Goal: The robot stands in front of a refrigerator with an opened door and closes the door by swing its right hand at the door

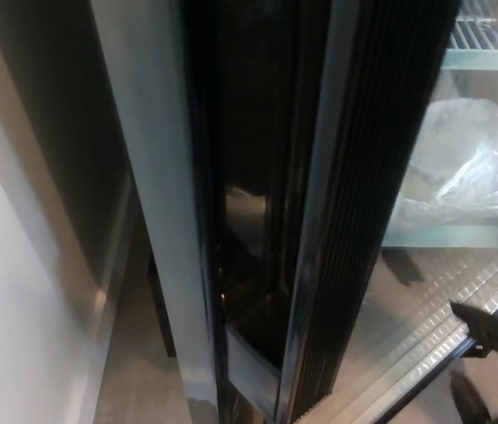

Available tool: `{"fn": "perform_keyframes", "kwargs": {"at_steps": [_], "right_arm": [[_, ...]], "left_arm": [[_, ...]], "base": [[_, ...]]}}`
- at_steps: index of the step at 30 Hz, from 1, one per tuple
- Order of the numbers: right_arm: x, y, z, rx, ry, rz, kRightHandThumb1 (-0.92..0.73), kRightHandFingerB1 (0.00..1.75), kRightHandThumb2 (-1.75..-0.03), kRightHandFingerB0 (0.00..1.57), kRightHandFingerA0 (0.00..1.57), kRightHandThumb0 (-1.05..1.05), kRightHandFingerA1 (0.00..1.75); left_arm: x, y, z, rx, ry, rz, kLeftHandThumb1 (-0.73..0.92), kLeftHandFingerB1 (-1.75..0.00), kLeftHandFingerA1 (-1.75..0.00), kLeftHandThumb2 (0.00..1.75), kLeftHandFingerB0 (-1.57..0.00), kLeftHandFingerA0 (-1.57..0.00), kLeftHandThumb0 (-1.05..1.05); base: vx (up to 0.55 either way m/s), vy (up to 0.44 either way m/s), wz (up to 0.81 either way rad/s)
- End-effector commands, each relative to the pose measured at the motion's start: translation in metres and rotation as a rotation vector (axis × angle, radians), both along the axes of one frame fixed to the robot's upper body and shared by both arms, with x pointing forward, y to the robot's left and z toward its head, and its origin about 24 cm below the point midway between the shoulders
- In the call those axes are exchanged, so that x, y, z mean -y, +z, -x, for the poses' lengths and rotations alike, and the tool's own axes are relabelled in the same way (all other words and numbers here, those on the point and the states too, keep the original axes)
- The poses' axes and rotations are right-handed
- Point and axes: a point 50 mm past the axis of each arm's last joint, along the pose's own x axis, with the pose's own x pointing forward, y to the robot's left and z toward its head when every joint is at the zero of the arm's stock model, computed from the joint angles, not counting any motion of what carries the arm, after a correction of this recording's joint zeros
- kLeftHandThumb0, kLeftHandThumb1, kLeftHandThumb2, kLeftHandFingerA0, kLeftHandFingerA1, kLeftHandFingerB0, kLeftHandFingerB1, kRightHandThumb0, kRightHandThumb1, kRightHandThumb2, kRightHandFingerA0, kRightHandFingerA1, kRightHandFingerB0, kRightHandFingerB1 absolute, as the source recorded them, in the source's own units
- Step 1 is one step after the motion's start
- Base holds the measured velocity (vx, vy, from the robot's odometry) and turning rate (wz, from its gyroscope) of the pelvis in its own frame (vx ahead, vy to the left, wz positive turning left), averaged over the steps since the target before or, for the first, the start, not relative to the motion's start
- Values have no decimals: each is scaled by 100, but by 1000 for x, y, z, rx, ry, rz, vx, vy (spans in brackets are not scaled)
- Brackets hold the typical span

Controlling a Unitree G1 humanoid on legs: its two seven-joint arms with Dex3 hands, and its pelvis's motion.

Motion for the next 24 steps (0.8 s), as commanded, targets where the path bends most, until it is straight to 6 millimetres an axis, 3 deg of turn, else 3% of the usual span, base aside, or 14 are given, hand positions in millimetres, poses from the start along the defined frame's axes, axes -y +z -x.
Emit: {"fn": "perform_keyframes", "kwargs": {"at_steps": [1, 5, 6, 9, 10, 11, 13, 14, 15, 16, 18, 19, 20, 24], "right_arm": [[-46, 176, 72, 1447, 152, -126, -85, 56, -129, 25, 26, -79, 62], [-53, 178, 65, 1500, 92, -103, -84, 56, -128, 23, 29, -79, 64], [-56, 180, 63, 1516, 91, -133, -92, 52, -76, 32, 32, -87, 65], [-63, 182, 63, 1421, 149, -131, -91, 57, -70, 14, 19, -84, 64], [-72, 184, 54, 1427, 228, -142, -53, 55, -92, 15, 10, -62, 57], [-85, 187, 43, 1460, 321, -159, -53, 55, -92, 15, 10, -62, 57], [-104, 195, 9, 1208, 1226, -461, -60, 46, -101, 7, 0, -76, 27], [-112, 199, 2, 1317, 1077, -340, -70, 50, -111, 9, 0, -83, 50], [-120, 197, -7, 1462, 746, -27, -74, 28, -109, 8, 0, -90, 18], [-118, 192, -13, 1468, 617, 188, -74, 28, -109, 8, 0, -90, 18], [-117, 191, -15, 1465, 602, 225, -74, 28, -109, 8, 0, -90, 18], [-112, 183, -20, 1373, 525, 375, -55, 41, -89, 10, 0, -67, 29], [-117, 175, -32, 1259, 399, 544, -76, 21, -103, 8, 0, -85, 7], [-135, 161, -64, 982, 220, 760, -76, 17, -105, 3, 0, -80, 10]], "left_arm": [[-10, 4, 5, -21, -20, -35, 76, -33, -37, 62, -38, -45, -46], [-10, 3, 6, -19, -15, -31, 76, -34, -37, 62, -38, -46, -45], [-10, 3, 6, -20, -15, -30, 77, -34, -38, 63, -38, -46, -45], [-10, 3, 7, -22, -13, -29, 74, -34, -38, 62, -38, -47, -45], [-10, 3, 8, -22, -14, -28, 74, -34, -38, 63, -38, -46, -45], [-10, 3, 9, -22, -16, -26, 74, -34, -38, 63, -38, -46, -45], [-11, 3, 9, -3, 32, 12, 75, -35, -39, 62, -37, -45, -42], [-11, 3, 9, -2, 31, 14, 59, -47, -55, 94, -25, -38, -46], [-11, 3, 8, -6, 10, 0, 61, -47, -54, 94, -25, -38, -48], [-10, 3, 6, -10, -7, -13, 61, -47, -54, 94, -25, -38, -48], [-10, 3, 6, -11, -10, -15, 61, -47, -54, 94, -25, -38, -48], [-9, 3, 5, -14, -16, -17, 62, -46, -53, 93, -26, -37, -49], [-6, 2, 2, -18, -27, -19, 61, -47, -54, 93, -27, -39, -47], [-2, 2, -3, -16, -49, -17, 77, -34, -37, 62, -38, -45, -45]], "base": [[0, 0, 0], [0, 0, 0], [0, 0, 0], [0, 0, 0], [0, 0, 0], [0, 0, 0], [0, 0, 0], [0, 0, 0], [0, 0, 0], [0, 0, 0], [0, 0, 0], [0, 0, 0], [0, 0, 0], [0, 0, 0]]}}
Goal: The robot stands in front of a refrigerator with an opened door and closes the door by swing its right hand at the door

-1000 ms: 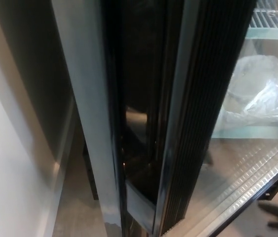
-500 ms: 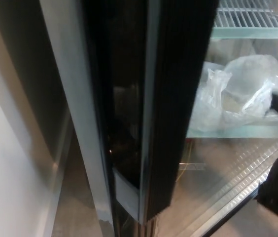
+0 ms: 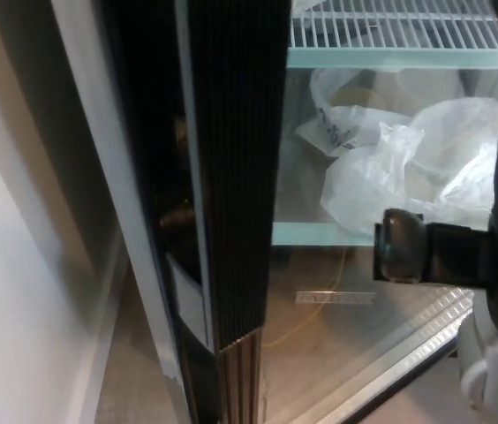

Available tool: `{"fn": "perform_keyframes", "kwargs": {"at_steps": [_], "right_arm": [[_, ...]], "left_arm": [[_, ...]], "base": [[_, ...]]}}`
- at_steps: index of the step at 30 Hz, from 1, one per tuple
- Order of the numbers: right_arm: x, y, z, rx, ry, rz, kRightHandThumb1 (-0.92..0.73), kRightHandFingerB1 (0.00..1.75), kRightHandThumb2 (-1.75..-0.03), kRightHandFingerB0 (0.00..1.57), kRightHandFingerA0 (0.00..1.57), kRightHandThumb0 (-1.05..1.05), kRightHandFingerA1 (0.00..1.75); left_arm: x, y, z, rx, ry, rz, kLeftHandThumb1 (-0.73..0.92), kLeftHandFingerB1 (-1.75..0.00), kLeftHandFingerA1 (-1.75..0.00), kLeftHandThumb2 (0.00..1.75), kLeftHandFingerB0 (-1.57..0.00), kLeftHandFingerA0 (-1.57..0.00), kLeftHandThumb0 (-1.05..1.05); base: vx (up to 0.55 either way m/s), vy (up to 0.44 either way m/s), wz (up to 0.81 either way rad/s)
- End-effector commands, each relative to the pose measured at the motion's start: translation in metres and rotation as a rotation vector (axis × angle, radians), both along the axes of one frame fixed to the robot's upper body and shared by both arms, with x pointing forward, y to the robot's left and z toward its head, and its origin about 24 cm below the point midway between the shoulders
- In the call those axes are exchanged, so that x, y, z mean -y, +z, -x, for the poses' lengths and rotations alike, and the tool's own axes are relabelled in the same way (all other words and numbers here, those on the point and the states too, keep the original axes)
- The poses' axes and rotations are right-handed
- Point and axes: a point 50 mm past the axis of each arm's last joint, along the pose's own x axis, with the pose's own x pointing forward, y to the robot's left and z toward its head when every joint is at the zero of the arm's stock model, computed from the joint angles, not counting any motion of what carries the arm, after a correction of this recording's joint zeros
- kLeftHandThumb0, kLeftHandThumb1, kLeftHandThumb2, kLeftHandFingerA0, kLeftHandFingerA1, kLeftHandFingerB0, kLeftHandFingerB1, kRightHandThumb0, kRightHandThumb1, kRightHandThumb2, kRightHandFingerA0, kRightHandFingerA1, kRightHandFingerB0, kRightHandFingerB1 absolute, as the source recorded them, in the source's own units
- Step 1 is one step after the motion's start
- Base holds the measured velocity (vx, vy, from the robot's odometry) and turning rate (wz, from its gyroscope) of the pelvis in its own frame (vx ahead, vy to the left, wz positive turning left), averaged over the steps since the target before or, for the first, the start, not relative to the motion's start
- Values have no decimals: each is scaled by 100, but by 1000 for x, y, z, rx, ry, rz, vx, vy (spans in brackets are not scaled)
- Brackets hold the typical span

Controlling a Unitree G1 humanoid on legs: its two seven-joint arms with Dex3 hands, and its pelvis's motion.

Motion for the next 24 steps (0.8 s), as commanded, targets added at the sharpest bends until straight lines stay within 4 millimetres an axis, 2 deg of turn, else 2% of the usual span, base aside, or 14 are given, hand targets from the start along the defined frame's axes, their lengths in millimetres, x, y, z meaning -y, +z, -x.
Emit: {"fn": "perform_keyframes", "kwargs": {"at_steps": [1, 3, 4, 5, 8, 10, 11, 12, 13, 14, 17, 18, 22, 24], "right_arm": [[-51, -12, -38, 80, -499, 619, -76, 17, -105, 3, 0, -80, 10], [-51, -12, -38, 80, -500, 619, -76, 17, -105, 3, 0, -80, 10], [-65, -25, -85, -44, -541, 764, -80, 21, -111, 3, 0, -75, 17], [-69, -37, -122, -156, -583, 878, -80, 20, -109, 4, 0, -77, 15], [-69, -39, -131, -179, -593, 899, -80, 20, -109, 4, 0, -77, 15], [-62, -57, -169, -396, -647, 1036, -78, 20, -108, 3, 0, -76, 15], [-55, -64, -182, -489, -681, 1085, -90, 22, -67, 2, 0, -70, 15], [-47, -71, -193, -574, -720, 1125, -76, 20, -107, 2, 0, -74, 16], [-44, -73, -195, -595, -730, 1133, -76, 20, -107, 2, 0, -74, 16], [-39, -77, -196, -619, -743, 1131, -90, 22, -69, 4, 0, -70, 15], [-27, -87, -198, -674, -744, 1143, -91, 22, -68, 4, 0, -71, 16], [-24, -91, -198, -687, -740, 1148, -72, 22, -85, 5, 0, -73, 15], [-16, -100, -197, -693, -744, 1170, -74, 21, -106, 5, 0, -77, 17], [-10, -103, -195, -681, -749, 1189, -76, 21, -109, 3, 0, -75, 18]], "left_arm": [[-1, 2, -4, -10, -50, -16, 77, -34, -37, 62, -38, -45, -45], [-1, 2, -4, -10, -50, -16, 77, -34, -37, 62, -38, -45, -45], [0, 3, -7, -5, -54, -15, 61, -47, -54, 94, -26, -38, -48], [1, 3, -9, -1, -63, -18, 61, -47, -54, 95, -26, -39, -46], [2, 3, -10, -1, -66, -19, 61, -47, -54, 95, -26, -39, -46], [3, 3, -10, 2, -65, -13, 73, -35, -37, 64, -38, -45, -48], [3, 3, -11, 6, -67, -8, 73, -35, -38, 63, -39, -45, -47], [4, 3, -12, 10, -71, -5, 74, -35, -38, 64, -38, -44, -48], [4, 3, -13, 10, -74, -6, 74, -35, -38, 64, -38, -44, -48], [4, 4, -14, 10, -75, -8, 74, -34, -37, 63, -37, -45, -47], [3, 5, -15, 9, -69, -5, 74, -34, -37, 62, -37, -46, -46], [3, 5, -15, 6, -76, -9, 75, -34, -37, 63, -37, -45, -47], [3, 3, -12, -4, -81, -18, 76, -35, -38, 63, -40, -51, -47], [4, 2, -10, -4, -69, -9, 63, -48, -52, 87, -36, -44, -52]], "base": [[0, 0, 0], [0, 0, 0], [0, 0, 0], [0, 0, 0], [0, 0, 0], [0, 0, 0], [0, 0, 0], [0, 0, 0], [0, 0, 0], [0, 0, 0], [0, 0, 0], [0, 0, 0], [0, 0, 0], [0, 0, 0]]}}
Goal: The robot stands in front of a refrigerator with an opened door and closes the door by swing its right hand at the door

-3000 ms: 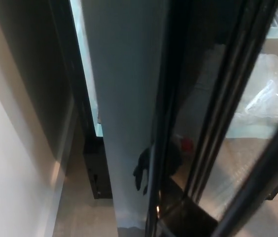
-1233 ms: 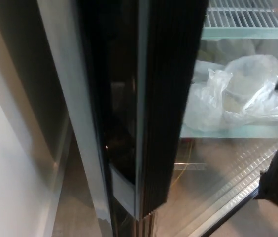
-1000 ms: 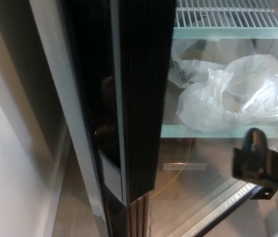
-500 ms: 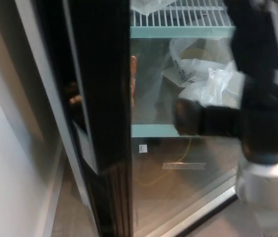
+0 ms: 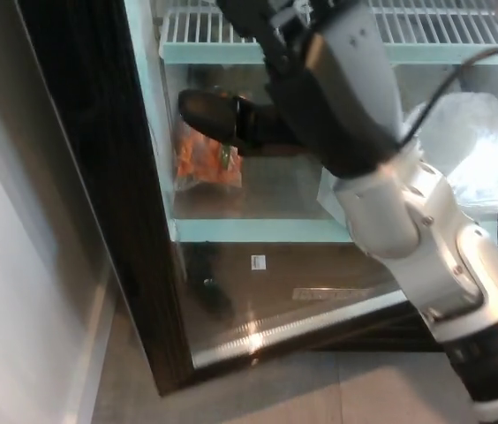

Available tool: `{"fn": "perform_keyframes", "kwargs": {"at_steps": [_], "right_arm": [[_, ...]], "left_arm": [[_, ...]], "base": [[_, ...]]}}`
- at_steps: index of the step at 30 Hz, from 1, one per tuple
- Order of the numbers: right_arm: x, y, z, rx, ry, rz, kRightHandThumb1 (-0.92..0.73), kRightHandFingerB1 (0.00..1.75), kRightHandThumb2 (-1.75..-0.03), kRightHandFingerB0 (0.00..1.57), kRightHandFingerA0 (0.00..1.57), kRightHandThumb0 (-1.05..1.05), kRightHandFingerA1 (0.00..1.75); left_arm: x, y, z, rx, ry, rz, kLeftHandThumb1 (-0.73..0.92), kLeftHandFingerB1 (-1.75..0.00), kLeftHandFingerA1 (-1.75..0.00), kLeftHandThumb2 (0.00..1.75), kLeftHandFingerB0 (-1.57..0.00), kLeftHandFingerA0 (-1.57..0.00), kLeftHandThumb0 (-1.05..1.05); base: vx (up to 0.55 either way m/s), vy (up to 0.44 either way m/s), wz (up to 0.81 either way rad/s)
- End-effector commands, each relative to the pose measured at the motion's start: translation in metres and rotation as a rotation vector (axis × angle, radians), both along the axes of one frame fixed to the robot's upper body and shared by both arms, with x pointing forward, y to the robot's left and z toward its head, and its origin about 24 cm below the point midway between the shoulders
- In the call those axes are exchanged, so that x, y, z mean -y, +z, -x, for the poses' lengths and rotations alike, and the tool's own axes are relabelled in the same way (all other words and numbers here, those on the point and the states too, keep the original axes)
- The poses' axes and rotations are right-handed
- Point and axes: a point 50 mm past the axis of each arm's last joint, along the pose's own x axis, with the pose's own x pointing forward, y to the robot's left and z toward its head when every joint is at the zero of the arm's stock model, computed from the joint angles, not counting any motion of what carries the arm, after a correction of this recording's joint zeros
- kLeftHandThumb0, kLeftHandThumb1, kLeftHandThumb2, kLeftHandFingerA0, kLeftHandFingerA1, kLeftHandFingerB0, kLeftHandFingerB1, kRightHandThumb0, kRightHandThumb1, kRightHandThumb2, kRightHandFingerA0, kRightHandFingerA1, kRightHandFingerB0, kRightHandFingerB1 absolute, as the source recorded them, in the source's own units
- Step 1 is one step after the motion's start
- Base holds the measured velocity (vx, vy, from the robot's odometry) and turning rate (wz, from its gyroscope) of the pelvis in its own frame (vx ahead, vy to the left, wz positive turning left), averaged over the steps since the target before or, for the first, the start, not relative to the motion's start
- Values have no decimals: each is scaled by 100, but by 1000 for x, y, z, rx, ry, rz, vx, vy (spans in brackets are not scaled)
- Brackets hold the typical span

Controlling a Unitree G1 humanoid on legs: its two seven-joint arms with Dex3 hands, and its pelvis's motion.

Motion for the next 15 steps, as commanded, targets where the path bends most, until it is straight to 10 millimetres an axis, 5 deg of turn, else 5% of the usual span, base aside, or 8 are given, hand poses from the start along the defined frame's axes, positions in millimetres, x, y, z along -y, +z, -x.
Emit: {"fn": "perform_keyframes", "kwargs": {"at_steps": [1, 6, 7, 15], "right_arm": [[57, -99, -88, -452, -617, 746, -76, 22, -109, 4, 0, -74, 18], [68, -98, -87, -455, -611, 725, -77, 21, -109, 6, 0, -78, 18], [74, -93, -84, -439, -585, 696, -78, 21, -109, 5, 0, -77, 17], [90, -78, -56, -334, -457, 642, -76, 25, -104, 10, 2, -79, 19]], "left_arm": [[1, -2, 4, -29, -48, -10, 72, -35, -39, 63, -40, -48, -48], [0, -2, 5, -35, -30, -2, 73, -35, -38, 62, -39, -46, -47], [-1, -2, 5, -32, -30, -3, 60, -47, -54, 94, -26, -39, -46], [-1, 0, 2, -25, -32, -4, 61, -47, -54, 94, -26, -38, -48]], "base": [[0, 0, 0], [0, 0, 0], [0, 0, 0], [0, 0, 0]]}}
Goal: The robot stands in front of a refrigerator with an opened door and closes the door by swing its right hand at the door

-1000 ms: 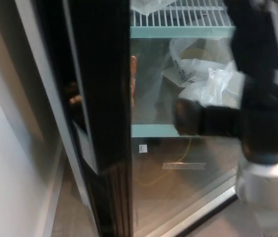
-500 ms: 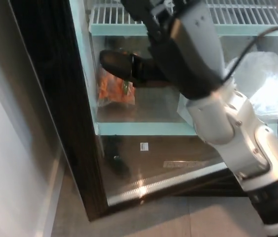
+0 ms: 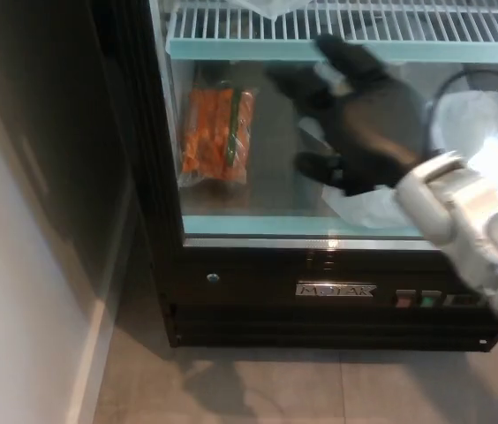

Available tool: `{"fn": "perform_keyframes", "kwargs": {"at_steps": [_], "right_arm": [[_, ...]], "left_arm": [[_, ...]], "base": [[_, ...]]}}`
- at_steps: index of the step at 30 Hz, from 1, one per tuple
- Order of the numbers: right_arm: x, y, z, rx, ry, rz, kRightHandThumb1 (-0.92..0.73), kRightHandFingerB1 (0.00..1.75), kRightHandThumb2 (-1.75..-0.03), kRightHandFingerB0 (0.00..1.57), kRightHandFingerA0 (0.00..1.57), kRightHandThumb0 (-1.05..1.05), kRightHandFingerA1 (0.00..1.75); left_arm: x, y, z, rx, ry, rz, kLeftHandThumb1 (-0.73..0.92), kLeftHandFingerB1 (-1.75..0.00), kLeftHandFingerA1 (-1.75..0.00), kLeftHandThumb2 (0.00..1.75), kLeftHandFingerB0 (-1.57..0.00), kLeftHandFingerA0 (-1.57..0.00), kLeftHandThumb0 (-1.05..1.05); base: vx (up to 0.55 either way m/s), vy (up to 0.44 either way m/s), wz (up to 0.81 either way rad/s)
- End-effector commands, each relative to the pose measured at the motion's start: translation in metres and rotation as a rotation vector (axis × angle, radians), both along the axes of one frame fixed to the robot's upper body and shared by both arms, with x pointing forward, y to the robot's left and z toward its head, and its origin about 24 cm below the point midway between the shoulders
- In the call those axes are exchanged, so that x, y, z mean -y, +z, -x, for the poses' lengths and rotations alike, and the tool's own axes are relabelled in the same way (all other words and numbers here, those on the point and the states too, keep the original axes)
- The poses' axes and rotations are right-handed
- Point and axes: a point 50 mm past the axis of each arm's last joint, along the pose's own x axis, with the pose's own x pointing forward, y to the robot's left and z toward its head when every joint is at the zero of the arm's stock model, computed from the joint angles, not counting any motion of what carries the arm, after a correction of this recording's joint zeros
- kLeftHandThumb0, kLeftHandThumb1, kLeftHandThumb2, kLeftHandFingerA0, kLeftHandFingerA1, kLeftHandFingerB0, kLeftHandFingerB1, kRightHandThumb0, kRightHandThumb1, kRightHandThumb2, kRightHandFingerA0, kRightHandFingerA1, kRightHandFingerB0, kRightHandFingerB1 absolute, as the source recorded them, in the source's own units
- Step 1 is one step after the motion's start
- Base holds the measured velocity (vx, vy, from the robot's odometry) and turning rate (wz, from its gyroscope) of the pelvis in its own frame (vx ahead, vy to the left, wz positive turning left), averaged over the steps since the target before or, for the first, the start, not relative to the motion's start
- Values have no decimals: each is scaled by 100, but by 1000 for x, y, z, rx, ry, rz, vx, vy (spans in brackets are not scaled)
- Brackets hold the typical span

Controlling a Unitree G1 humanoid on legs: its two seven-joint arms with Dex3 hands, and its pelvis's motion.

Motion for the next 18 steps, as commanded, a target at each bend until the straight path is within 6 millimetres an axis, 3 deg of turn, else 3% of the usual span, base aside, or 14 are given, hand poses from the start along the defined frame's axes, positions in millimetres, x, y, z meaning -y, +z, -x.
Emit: {"fn": "perform_keyframes", "kwargs": {"at_steps": [1, 2, 6, 8, 9, 13, 14, 15, 16, 18], "right_arm": [[16, 2, 18, -1, 29, 42, -76, 25, -104, 10, 2, -79, 19], [16, 1, 24, 4, 52, 36, -75, 28, -104, 11, 3, -79, 23], [15, -7, 50, 3, 124, 38, -73, 30, -104, 13, 0, -75, 24], [15, -17, 67, -12, 161, 46, -69, 32, -104, 4, 4, -70, 32], [16, -26, 83, -23, 197, 42, -86, 24, -67, 12, 11, -69, 24], [17, -28, 90, -29, 205, 40, -86, 24, -67, 12, 11, -69, 24], [28, -57, 116, -86, 208, -12, -55, 47, -109, 0, 0, -34, 49], [31, -64, 124, -102, 208, -28, -55, 47, -109, 0, 0, -34, 49], [37, -77, 134, -141, 192, -53, -54, 47, -108, 0, 0, -34, 49], [42, -88, 141, -175, 162, -74, -55, 46, -108, 0, 0, -34, 48]], "left_arm": [[-2, 1, 0, -6, -20, -3, 61, -47, -54, 94, -26, -38, -48], [-2, 1, 1, -6, -23, -3, 77, -34, -37, 62, -38, -45, -45], [-2, 0, 2, -8, -29, -8, 77, -34, -37, 63, -39, -45, -45], [-2, 0, 3, -7, -28, -11, 75, -34, -36, 62, -39, -45, -49], [-1, 0, 2, -5, -29, -10, 62, -47, -53, 94, -27, -39, -49], [-1, 0, 1, -4, -30, -9, 62, -47, -53, 94, -27, -39, -49], [-2, 1, 0, -1, -25, -11, 60, -47, -55, 94, -26, -39, -45], [-2, 1, 0, 0, -23, -12, 60, -47, -55, 94, -26, -39, -45], [-2, 1, 1, -1, -22, -12, 75, -33, -36, 62, -38, -44, -48], [-2, 1, 1, 1, -20, -9, 74, -35, -37, 63, -39, -44, -49]], "base": [[0, 0, 0], [0, 0, 0], [0, 0, 0], [0, 0, 0], [0, 0, 0], [0, 0, 0], [0, 0, 0], [0, 0, 0], [0, 0, 0], [0, 0, 0]]}}
